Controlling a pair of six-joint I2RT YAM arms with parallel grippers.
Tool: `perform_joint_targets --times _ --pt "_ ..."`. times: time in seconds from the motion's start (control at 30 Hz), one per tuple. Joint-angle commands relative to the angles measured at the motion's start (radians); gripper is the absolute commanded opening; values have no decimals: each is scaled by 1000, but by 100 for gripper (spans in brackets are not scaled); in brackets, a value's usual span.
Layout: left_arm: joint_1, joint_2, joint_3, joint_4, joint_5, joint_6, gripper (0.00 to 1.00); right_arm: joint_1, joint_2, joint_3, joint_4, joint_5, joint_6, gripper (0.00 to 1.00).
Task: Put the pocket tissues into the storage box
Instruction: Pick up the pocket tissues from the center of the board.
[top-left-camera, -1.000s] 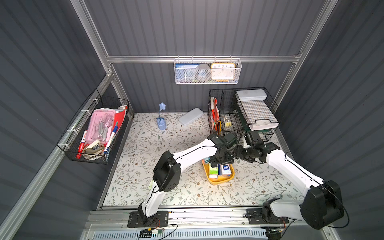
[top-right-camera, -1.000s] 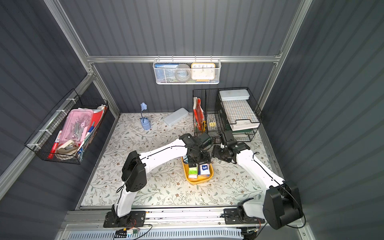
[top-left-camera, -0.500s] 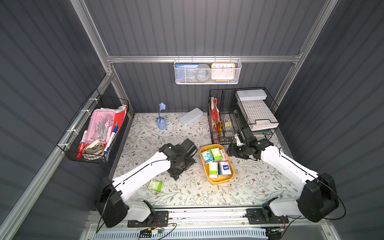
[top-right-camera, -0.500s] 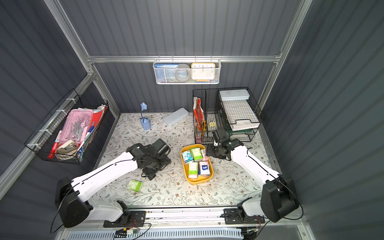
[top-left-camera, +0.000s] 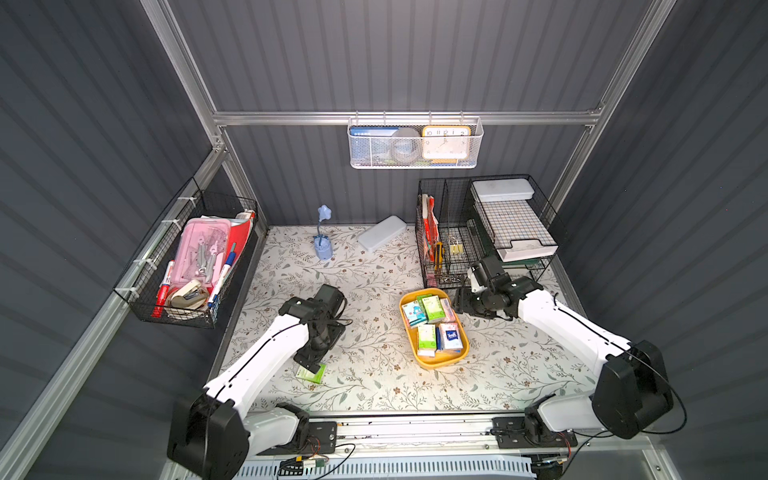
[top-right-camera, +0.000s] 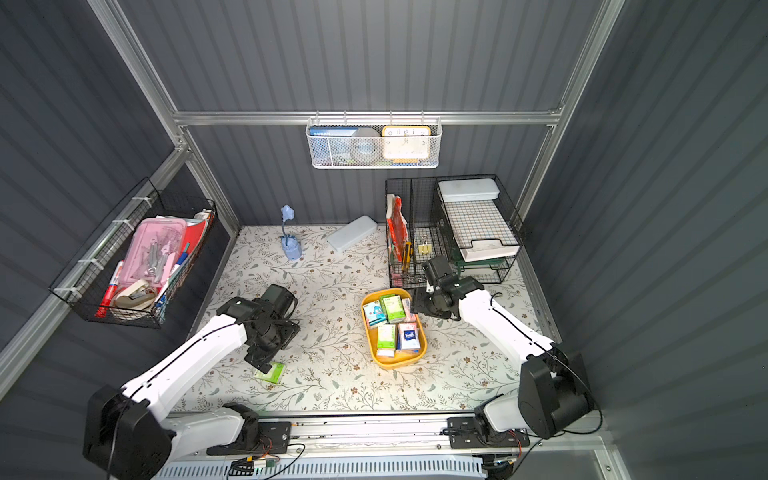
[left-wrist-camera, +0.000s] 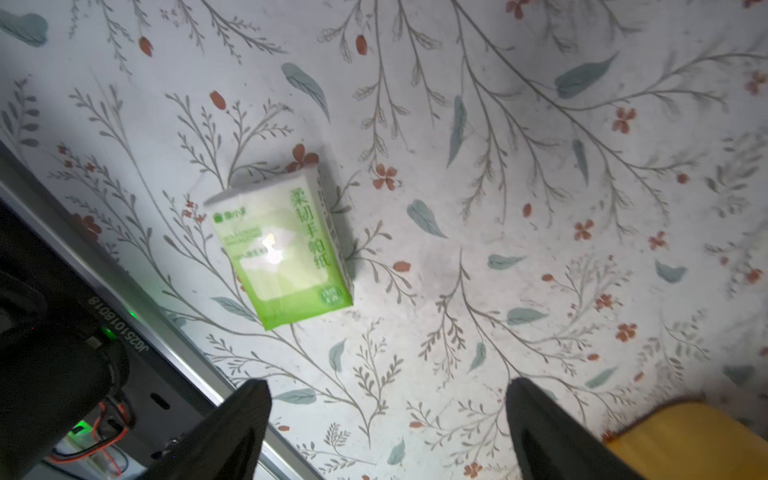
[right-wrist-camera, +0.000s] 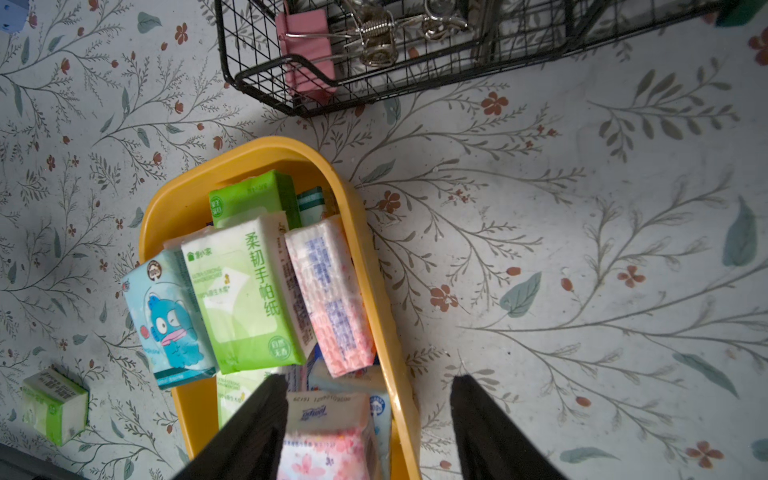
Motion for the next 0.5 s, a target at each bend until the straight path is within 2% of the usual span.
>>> perform_joint_targets --times 0.0,0.13,0.47 --pt "50 26 13 -21 -12 115 94 4 -14 24 -20 25 -15 67" --pt "122 45 -30 -20 9 151 95 4 -17 15 -21 36 -15 67" --pt "138 50 -150 39 40 101 98 4 -15 5 -18 31 -13 67"
